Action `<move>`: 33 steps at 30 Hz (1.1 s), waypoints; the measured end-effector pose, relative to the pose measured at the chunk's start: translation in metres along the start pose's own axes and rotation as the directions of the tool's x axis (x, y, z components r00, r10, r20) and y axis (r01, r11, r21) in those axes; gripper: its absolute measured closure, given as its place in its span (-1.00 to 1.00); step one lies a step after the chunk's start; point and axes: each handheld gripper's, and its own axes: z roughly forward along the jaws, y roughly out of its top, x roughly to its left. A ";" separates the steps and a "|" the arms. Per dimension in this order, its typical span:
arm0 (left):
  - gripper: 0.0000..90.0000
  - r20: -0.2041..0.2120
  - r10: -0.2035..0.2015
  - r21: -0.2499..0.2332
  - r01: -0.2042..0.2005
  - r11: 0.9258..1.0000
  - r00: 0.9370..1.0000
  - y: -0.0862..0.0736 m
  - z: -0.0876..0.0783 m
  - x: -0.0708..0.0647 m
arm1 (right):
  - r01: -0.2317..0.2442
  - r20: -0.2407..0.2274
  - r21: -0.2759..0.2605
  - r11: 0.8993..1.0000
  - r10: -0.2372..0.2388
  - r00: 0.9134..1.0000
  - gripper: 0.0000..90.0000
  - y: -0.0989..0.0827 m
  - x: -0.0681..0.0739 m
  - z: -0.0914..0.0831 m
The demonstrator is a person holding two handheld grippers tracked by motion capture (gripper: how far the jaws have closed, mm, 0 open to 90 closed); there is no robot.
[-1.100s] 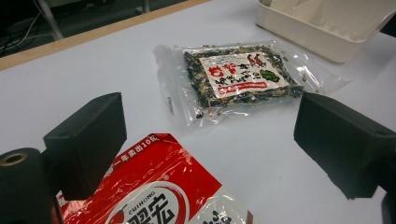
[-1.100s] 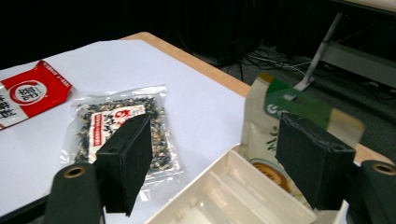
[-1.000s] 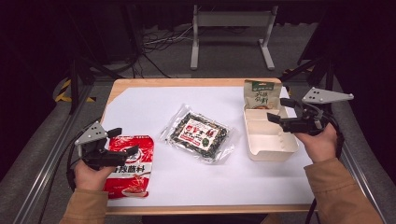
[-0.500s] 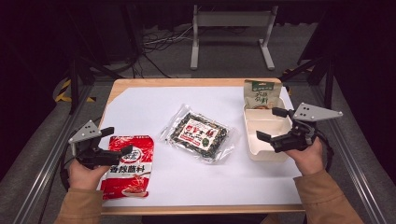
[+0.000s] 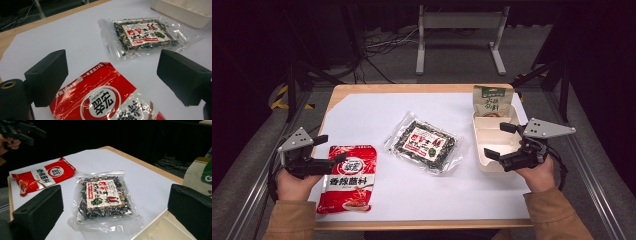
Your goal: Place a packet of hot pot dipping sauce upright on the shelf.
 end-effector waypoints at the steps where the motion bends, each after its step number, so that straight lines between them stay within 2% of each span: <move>1: -0.76 -0.008 -0.003 0.006 0.003 1.000 1.000 0.000 0.000 0.002 | -0.009 -0.016 -0.009 1.000 0.009 1.000 -0.99 -0.002 0.000 0.000; 4: -0.78 -0.007 -0.038 0.017 0.038 0.999 0.999 -0.001 0.001 0.006 | -0.042 -0.098 -0.046 0.998 0.038 0.994 -1.00 -0.004 0.000 -0.001; 6: -0.78 -0.016 -0.040 0.021 0.041 0.999 0.999 0.000 0.001 0.008 | -0.037 -0.110 -0.058 0.998 0.031 0.993 -1.00 -0.005 0.003 -0.002; 8: -0.78 -0.039 -0.025 0.048 0.027 0.998 0.999 -0.001 0.002 0.010 | -0.008 -0.102 -0.040 0.999 0.004 0.995 -1.00 -0.005 0.008 -0.001; 9: -0.78 -0.042 -0.025 0.054 0.027 0.998 0.999 -0.001 0.002 0.011 | 0.015 -0.076 -0.026 1.000 -0.017 0.997 -1.00 -0.006 0.012 0.000; 10: -0.78 -0.046 -0.025 0.056 0.028 0.998 0.999 -0.002 0.003 0.012 | 0.042 -0.041 0.002 0.999 -0.042 0.998 -1.00 -0.006 0.017 0.001; 11: -0.78 -0.044 -0.030 0.058 0.033 0.998 0.999 -0.002 0.003 0.015 | 0.074 -0.028 0.051 0.996 -0.073 0.997 -1.00 -0.007 0.023 0.004; 12: -0.78 -0.044 -0.030 0.058 0.033 0.998 0.999 -0.002 0.003 0.015 | 0.109 -0.036 0.078 0.991 -0.107 0.994 -1.00 -0.008 0.028 0.007; 14: -0.78 -0.046 -0.037 0.054 0.039 0.998 0.998 -0.004 0.004 0.019 | 0.130 -0.040 0.087 0.988 -0.127 0.991 -1.00 -0.010 0.034 0.010; 16: -0.78 -0.050 -0.034 0.059 0.037 0.998 0.998 -0.005 0.005 0.021 | 0.127 -0.050 0.097 0.987 -0.122 0.991 -1.00 -0.010 0.036 0.012; 18: -0.79 -0.063 -0.030 0.061 0.034 0.998 0.998 -0.008 0.007 0.025 | 0.088 -0.076 0.087 0.992 -0.081 0.994 -0.99 -0.011 0.037 0.015; 22: -0.82 -0.043 -0.055 0.058 0.057 0.997 0.998 -0.016 0.012 0.036 | 0.074 -0.077 0.077 0.994 -0.068 0.995 -0.97 -0.015 0.037 0.017; 25: -0.82 -0.045 -0.064 0.066 0.067 0.996 0.997 -0.022 0.016 0.044 | 0.072 -0.067 0.066 0.995 -0.068 0.995 -0.97 -0.018 0.037 0.017; 27: -0.83 -0.043 -0.076 0.064 0.079 0.995 0.996 -0.027 0.018 0.049 | 0.062 -0.083 0.048 0.997 -0.058 0.995 -0.96 -0.019 0.037 0.016; 31: -0.84 -0.037 -0.111 0.097 0.114 0.989 0.993 -0.034 0.025 0.058 | 0.080 -0.104 0.039 0.996 -0.075 0.992 -0.96 -0.021 0.040 0.017; 32: -0.84 -0.034 -0.129 0.130 0.132 0.983 0.991 -0.037 0.031 0.062 | 0.095 -0.141 0.016 0.995 -0.092 0.986 -0.95 -0.021 0.043 0.016; 33: -0.84 -0.034 -0.129 0.130 0.132 0.983 0.991 -0.037 0.031 0.062 | 0.095 -0.141 0.016 0.995 -0.092 0.986 -0.95 -0.021 0.043 0.016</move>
